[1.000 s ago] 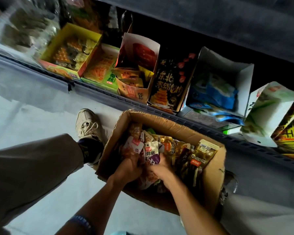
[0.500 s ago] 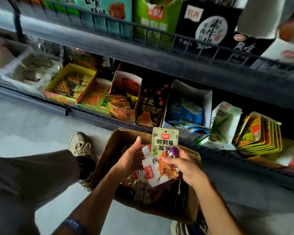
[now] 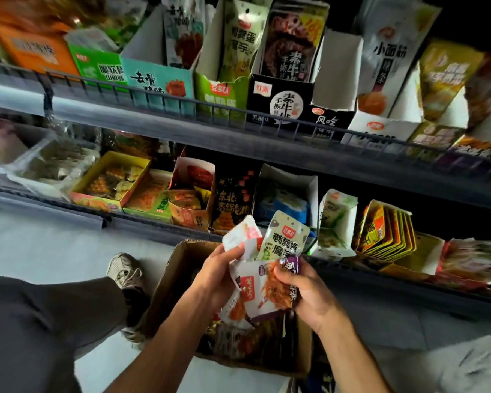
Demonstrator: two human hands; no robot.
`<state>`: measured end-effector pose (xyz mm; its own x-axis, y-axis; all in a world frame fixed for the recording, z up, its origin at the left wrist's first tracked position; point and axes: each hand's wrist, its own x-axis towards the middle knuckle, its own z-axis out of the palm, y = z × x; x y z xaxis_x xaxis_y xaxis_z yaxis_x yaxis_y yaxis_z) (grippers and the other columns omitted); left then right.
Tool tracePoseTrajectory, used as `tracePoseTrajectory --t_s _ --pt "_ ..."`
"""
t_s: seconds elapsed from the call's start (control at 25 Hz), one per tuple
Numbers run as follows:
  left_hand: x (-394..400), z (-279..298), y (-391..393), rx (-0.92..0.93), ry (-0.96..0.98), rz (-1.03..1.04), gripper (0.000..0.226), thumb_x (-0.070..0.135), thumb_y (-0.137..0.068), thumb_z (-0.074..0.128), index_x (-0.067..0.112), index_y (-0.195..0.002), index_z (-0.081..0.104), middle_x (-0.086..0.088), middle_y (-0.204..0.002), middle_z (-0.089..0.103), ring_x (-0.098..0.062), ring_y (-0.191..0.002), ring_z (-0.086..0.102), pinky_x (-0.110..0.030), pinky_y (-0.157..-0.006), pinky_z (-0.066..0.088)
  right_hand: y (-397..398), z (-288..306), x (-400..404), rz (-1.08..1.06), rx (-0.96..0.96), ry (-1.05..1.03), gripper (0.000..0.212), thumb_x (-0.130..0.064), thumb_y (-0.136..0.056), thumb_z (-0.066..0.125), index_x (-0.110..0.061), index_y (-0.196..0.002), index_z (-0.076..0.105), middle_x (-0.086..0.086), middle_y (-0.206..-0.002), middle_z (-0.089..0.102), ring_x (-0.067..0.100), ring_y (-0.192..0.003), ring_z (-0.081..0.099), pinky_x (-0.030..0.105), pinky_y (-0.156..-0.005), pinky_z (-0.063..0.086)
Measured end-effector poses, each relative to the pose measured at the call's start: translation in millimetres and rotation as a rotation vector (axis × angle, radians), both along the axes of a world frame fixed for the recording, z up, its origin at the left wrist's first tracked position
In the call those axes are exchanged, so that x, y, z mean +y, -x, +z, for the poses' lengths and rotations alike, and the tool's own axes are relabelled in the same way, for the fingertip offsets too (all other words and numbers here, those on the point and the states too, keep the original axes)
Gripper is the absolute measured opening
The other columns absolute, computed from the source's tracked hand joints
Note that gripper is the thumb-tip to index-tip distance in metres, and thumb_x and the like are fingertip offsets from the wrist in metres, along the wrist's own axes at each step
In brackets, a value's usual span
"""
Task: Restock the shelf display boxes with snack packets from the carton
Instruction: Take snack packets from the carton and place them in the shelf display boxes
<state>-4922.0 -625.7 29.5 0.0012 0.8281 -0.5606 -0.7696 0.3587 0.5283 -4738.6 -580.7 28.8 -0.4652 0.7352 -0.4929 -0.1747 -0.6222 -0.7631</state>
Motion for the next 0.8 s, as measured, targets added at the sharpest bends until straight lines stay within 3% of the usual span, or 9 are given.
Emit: tracePoseTrajectory --t_s 0.08,0.2,0.28,0.4,0.48,0.6,0.72,0.8 --pt "2 10 0 0.01 -0.035 0.153 0.058 0.014 -0.078 0.075 0.002 -0.131 0.055 -0.028 -0.119 0.066 -0.045 -0.106 0.066 -0.055 -0.082 0.057 1 5 -3 -0.052 -0.056 -0.02 0.047 -0.002 -0.06 0.086 -0.011 -0.104 0.071 0.022 -0.112 0.071 0.038 -0.101 0.068 0.049 -0.089 0.054" --pt "2 29 20 0.268 0.036 0.344 0.034 0.006 -0.084 0.07 0.006 -0.117 0.062 -0.021 -0.105 0.073 -0.039 -0.091 0.071 -0.054 -0.082 0.058 -2 21 -3 -0.091 -0.069 -0.051 0.042 0.0 -0.066 0.079 -0.009 -0.105 0.066 0.022 -0.112 0.071 0.034 -0.095 0.07 0.043 -0.082 0.053" --pt "1 43 27 0.424 0.041 0.248 0.027 0.011 -0.091 0.064 0.008 -0.117 0.065 -0.019 -0.103 0.074 -0.036 -0.089 0.072 -0.054 -0.085 0.057 0 33 1 -0.088 -0.037 -0.095 0.044 -0.003 -0.067 0.082 -0.01 -0.107 0.065 0.02 -0.113 0.071 0.036 -0.102 0.068 0.044 -0.085 0.053" --pt "-7 62 13 0.387 -0.108 -0.115 0.038 0.04 -0.102 0.044 0.016 -0.122 0.067 -0.014 -0.117 0.072 -0.033 -0.105 0.069 -0.05 -0.094 0.051 13 46 1 -0.105 -0.039 -0.179 0.047 -0.012 -0.069 0.085 -0.017 -0.112 0.068 0.011 -0.113 0.073 0.033 -0.109 0.067 0.052 -0.098 0.05" --pt "-13 65 2 0.319 -0.143 -0.229 0.046 0.049 -0.101 0.037 0.022 -0.123 0.066 -0.011 -0.122 0.07 -0.03 -0.111 0.067 -0.05 -0.099 0.048 21 49 -5 -0.131 -0.157 -0.286 0.045 -0.029 -0.068 0.085 -0.03 -0.11 0.068 0.001 -0.111 0.074 0.024 -0.107 0.069 0.05 -0.099 0.05" --pt "-15 63 2 0.276 -0.161 -0.223 0.042 0.043 -0.097 0.05 0.016 -0.126 0.064 -0.014 -0.122 0.069 -0.03 -0.107 0.068 -0.046 -0.095 0.051 22 57 -7 -0.014 -0.392 -0.501 0.05 -0.052 -0.065 0.085 -0.042 -0.109 0.064 -0.011 -0.109 0.073 0.011 -0.104 0.069 0.046 -0.097 0.053" --pt "-12 62 1 0.32 -0.132 -0.203 0.035 0.021 -0.09 0.065 0.008 -0.122 0.065 -0.02 -0.116 0.07 -0.034 -0.1 0.07 -0.042 -0.082 0.058 21 70 1 0.234 -0.507 -0.663 0.045 -0.042 -0.076 0.082 -0.035 -0.116 0.061 -0.013 -0.108 0.073 0.004 -0.099 0.069 0.041 -0.093 0.056" --pt "-11 65 0 0.303 -0.146 -0.184 0.032 0.01 -0.085 0.069 0.004 -0.116 0.068 -0.023 -0.114 0.07 -0.035 -0.096 0.071 -0.043 -0.081 0.06 22 77 4 0.187 -0.479 -0.673 0.039 -0.044 -0.079 0.079 -0.032 -0.112 0.061 -0.006 -0.107 0.073 0.011 -0.097 0.071 0.046 -0.09 0.057"
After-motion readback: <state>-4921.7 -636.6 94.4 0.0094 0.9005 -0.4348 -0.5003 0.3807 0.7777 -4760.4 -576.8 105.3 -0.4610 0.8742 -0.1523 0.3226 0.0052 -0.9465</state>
